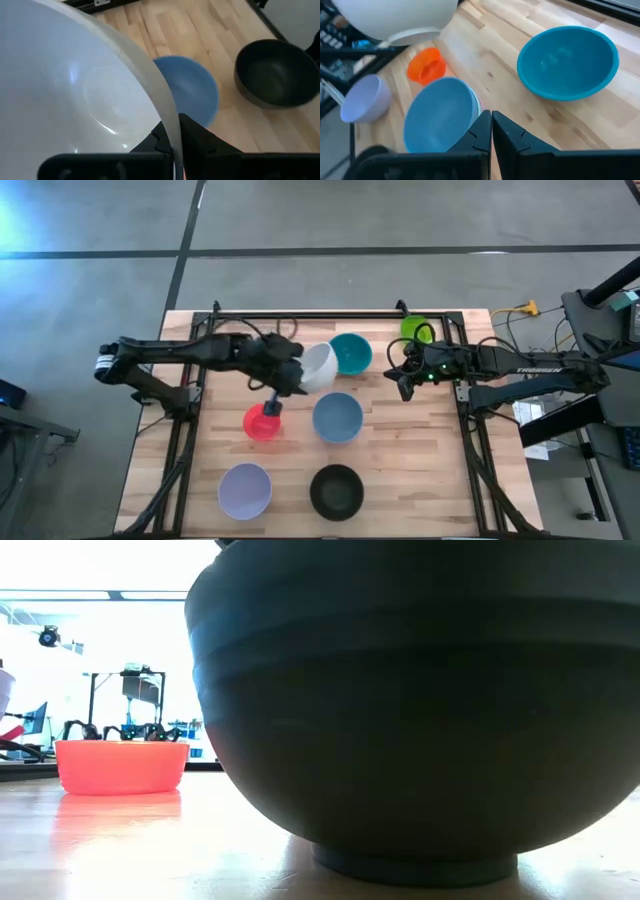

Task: Nest bowls inside each other
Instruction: Stack the white bowl on top of the blue bowl

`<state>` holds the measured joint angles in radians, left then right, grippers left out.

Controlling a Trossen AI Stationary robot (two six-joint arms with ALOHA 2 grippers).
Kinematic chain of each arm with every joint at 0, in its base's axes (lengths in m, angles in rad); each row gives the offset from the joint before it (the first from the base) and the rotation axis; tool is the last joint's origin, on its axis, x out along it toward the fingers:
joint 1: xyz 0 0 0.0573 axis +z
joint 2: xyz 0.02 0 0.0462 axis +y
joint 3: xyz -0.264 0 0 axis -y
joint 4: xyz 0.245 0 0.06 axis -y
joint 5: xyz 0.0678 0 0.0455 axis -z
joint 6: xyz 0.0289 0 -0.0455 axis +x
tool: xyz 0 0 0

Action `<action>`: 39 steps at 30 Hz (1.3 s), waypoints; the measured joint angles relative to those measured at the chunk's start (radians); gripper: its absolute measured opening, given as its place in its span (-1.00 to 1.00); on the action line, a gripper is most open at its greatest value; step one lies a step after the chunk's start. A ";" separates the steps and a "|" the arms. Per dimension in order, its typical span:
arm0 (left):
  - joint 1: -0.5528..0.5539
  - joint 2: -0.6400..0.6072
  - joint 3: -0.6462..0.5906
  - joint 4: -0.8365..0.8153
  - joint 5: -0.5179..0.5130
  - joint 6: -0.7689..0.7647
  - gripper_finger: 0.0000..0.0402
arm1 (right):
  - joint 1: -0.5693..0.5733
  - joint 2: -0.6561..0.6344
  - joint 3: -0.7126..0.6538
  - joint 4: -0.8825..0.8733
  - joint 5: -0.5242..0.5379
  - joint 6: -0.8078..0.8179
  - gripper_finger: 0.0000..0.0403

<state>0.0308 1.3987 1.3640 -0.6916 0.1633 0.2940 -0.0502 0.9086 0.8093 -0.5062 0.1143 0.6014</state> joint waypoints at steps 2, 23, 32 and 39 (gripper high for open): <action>-0.028 0.050 0.055 -0.021 -0.034 -0.007 -1.00 | 0.000 -0.008 0.000 -0.018 -0.009 -0.022 -0.96; -0.174 0.555 0.716 -0.585 -0.300 0.272 -1.00 | 0.000 -0.400 -0.155 -0.035 -0.218 -0.173 -0.96; -0.197 0.656 0.737 -0.692 -0.304 0.470 -1.00 | 0.000 -0.531 -0.300 -0.036 -0.200 0.049 -0.96; -0.202 0.674 0.736 -0.655 -0.281 0.558 -1.00 | 0.000 -0.568 -0.340 -0.032 -0.196 0.095 -0.96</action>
<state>-0.1717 2.0728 2.1001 -1.3467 -0.1181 0.8520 -0.0505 0.3408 0.4690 -0.5382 -0.0818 0.6968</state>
